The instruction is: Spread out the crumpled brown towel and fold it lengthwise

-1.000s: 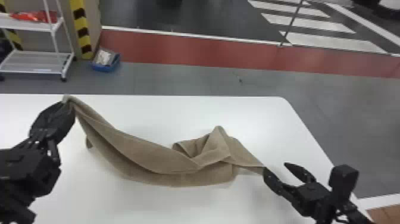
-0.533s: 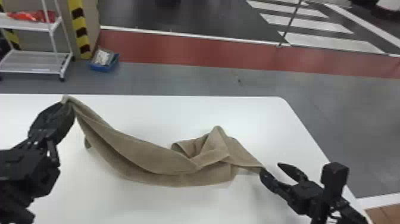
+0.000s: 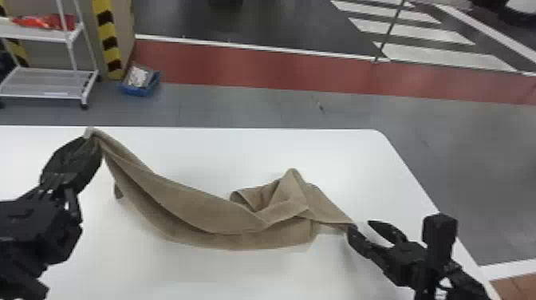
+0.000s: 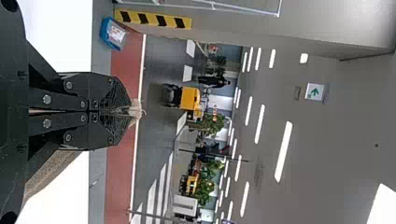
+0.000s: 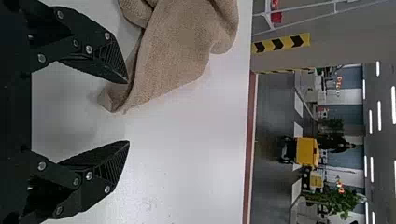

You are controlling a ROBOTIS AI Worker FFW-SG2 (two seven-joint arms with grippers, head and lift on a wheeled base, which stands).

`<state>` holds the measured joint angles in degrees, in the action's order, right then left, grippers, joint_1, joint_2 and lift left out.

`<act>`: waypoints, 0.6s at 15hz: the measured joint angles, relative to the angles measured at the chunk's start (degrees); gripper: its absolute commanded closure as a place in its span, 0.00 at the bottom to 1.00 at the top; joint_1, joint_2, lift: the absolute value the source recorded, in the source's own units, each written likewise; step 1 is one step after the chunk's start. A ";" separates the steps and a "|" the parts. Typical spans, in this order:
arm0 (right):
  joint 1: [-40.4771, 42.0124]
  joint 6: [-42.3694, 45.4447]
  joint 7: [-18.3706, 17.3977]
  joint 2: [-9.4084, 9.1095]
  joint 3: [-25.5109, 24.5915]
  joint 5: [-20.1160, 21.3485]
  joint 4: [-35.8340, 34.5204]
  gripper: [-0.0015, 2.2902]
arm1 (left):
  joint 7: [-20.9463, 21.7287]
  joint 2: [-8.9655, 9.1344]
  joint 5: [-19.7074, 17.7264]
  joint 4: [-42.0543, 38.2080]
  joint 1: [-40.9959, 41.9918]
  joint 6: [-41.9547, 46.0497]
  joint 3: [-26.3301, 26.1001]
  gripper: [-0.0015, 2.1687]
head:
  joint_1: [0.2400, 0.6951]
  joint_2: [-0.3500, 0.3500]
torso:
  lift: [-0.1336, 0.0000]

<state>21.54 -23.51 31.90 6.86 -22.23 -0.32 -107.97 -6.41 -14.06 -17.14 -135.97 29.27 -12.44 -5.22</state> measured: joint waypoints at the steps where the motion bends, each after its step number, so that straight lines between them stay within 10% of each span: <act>1: -0.32 -0.24 -0.02 0.00 0.02 0.37 0.21 0.24 | 0.00 0.00 0.00 0.00 0.00 0.04 -0.06 0.75 | 1.00 0.16 | 0.07; 7: -0.97 -1.07 -0.15 -0.08 0.77 0.94 0.81 0.36 | 0.00 0.00 0.00 0.01 0.04 0.68 -0.27 0.75 | 1.00 0.16 | 0.07; 9: -0.97 -1.21 0.11 -0.09 0.79 0.81 0.68 0.59 | 0.00 0.00 0.00 0.01 0.03 0.78 -0.32 0.75 | 1.00 0.17 | 0.07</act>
<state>20.57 -24.72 32.01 6.77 -21.45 0.49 -107.29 -6.41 -14.06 -17.14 -135.96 29.30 -11.66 -5.54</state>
